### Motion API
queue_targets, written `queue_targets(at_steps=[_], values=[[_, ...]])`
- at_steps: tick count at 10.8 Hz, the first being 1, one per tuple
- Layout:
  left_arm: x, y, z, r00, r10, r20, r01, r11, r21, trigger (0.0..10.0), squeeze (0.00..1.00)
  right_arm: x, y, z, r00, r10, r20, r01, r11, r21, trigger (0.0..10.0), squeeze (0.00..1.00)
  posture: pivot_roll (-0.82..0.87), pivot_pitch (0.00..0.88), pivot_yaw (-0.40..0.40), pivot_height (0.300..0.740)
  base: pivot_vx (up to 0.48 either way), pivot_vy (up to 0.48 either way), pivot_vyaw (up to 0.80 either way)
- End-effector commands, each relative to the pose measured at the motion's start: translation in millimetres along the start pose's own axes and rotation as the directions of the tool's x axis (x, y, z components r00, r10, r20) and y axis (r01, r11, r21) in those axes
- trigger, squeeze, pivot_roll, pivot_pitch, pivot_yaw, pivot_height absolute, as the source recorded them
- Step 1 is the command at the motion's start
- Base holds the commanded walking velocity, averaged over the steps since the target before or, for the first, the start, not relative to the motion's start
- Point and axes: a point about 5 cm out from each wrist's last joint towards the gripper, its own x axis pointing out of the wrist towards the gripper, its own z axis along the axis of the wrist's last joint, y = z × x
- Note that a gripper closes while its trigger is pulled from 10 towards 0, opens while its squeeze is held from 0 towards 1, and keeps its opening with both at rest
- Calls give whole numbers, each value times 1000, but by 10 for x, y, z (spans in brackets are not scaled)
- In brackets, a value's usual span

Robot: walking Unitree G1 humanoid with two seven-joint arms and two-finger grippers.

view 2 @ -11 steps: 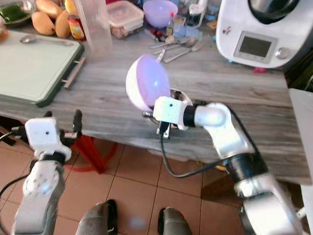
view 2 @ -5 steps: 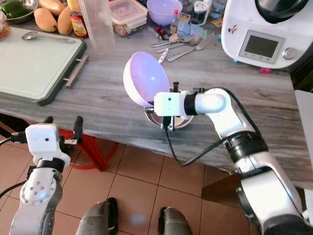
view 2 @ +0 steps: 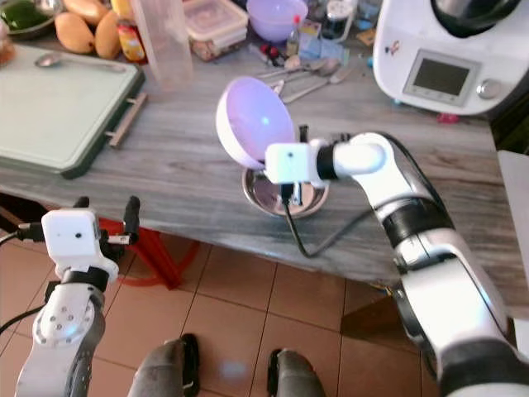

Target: Setting the table

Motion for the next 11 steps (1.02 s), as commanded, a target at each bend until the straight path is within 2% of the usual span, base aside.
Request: queue_targets(at_steps=[1, 2, 4, 5, 7, 8, 9, 11], values=[[-34, 8, -1, 1000, 5, -8, -5, 1000, 0, 10000, 0, 37, -15, 36, 1000, 13, 8, -13, 999, -34, 10000, 0, 44, 234, -31, 740, 0, 0, 0], [-38, 3, 2, 1000, 4, -11, -4, 1000, 0, 10000, 0, 155, -10, 60, 1000, 23, 3, -23, 997, -79, 10000, 0, 48, 237, -29, 740, 0, 0, 0], [-34, 1, 11, 1000, 4, -11, -4, 1000, 0, 10000, 0, 273, -33, 140, 999, 21, 29, -18, 996, -89, 10000, 0, 54, 241, -27, 740, 0, 0, 0], [-42, -10, 16, 1000, 3, -11, -3, 1000, -2, 10000, 0, 365, 13, 168, 998, 54, 38, -50, 994, -98, 10000, 0, 58, 246, -35, 740, 0, 0, 0], [-53, -4, 9, 1000, 11, -16, -11, 1000, -4, 10000, 0, 370, 43, 132, 997, 74, 20, -72, 993, -94, 10000, 0, 60, 248, -43, 740, 0, 0, 0], [-59, -3, 0, 1000, 13, -20, -13, 1000, -6, 10000, 0, 349, 40, 97, 997, 72, -1, -72, 994, -84, 10000, 788, 59, 248, -44, 740, 0, 0, 0], [-47, -10, -6, 1000, 11, -23, -11, 1000, -8, 10000, 0, 314, 28, 69, 997, 70, -16, -71, 994, -84, 10000, 1000, 55, 244, -42, 740, 0, 0, 0], [-21, -15, -10, 1000, 6, -24, -7, 1000, -10, 10000, 0, 291, 4, 60, 998, 60, -27, -62, 993, -97, 10000, 1000, 53, 236, -39, 740, 0, 0, 0]])
